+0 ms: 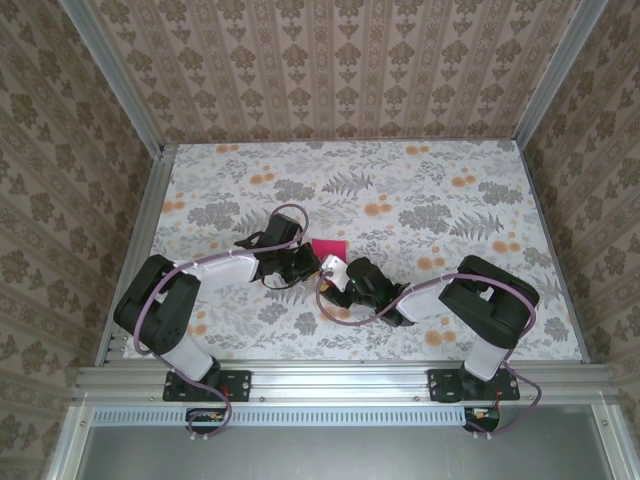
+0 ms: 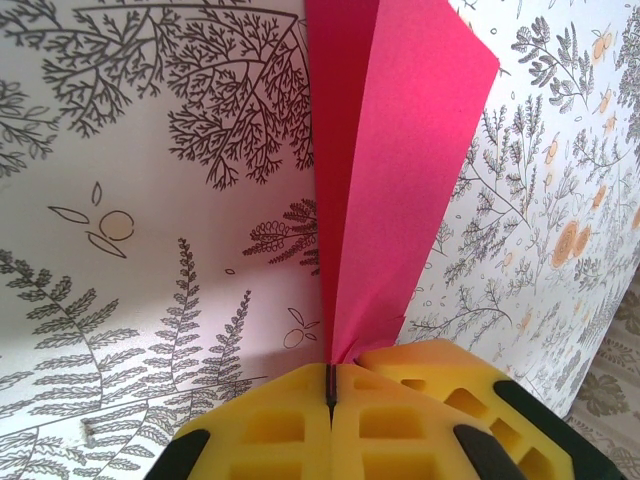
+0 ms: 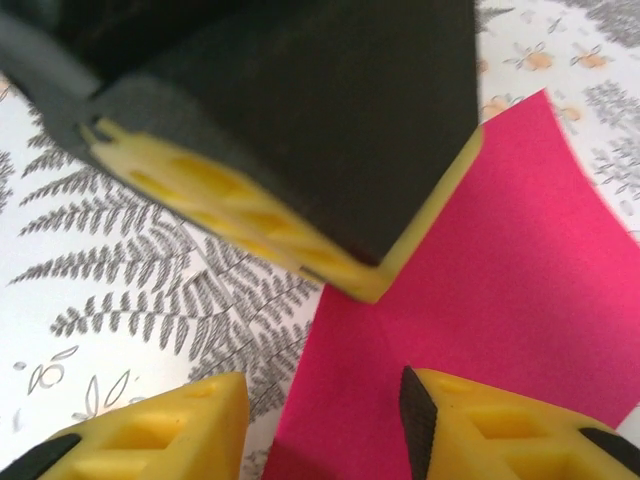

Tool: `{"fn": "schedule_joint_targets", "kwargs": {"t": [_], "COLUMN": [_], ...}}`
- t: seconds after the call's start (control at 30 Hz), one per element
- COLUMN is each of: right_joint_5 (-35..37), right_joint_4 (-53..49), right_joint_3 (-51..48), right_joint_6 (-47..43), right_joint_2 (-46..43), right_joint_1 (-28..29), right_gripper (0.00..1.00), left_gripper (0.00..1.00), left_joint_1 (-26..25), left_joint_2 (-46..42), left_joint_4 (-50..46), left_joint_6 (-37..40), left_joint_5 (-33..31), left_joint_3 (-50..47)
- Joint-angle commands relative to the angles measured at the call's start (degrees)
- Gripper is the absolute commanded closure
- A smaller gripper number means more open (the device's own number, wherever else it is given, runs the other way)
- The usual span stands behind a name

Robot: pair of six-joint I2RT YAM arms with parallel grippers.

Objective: Fold a paper plane with a square sheet of paper (pick it up from the middle)
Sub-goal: Fold the wing for the fifth time at the center of the table.

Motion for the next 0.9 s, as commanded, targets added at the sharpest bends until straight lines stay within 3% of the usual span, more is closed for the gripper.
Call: {"fn": "schedule_joint_targets", "kwargs": {"t": [0.0, 0.5, 0.6, 0.87], "right_joint_5": [2.9, 2.0, 0.9, -8.0], "right_joint_4": [2.2, 2.3, 2.3, 2.4], "right_joint_3": [1.3, 1.9, 2.0, 2.4], "right_joint_6": [-1.6, -2.3, -1.4, 8.3], "right_joint_2": [0.9, 3.5, 3.3, 1.7], "right_joint_1": [0.5, 0.6, 0.6, -0.8], "right_gripper": [0.58, 0.83, 0.90, 0.96], "left_gripper": [0.95, 0.89, 0.80, 0.42], "left_joint_1": [0.3, 1.3, 2.5, 7.2], "left_joint_2": [-1.4, -2.6, -3.9, -12.3], "left_joint_4": [-2.3, -3.2, -3.4, -8.8], "left_joint_6": [0.2, 0.2, 0.3, 2.8], "left_joint_5": [-0.3, -0.2, -0.5, -5.7], "left_joint_3": [0.6, 0.5, -0.2, -2.8]}}
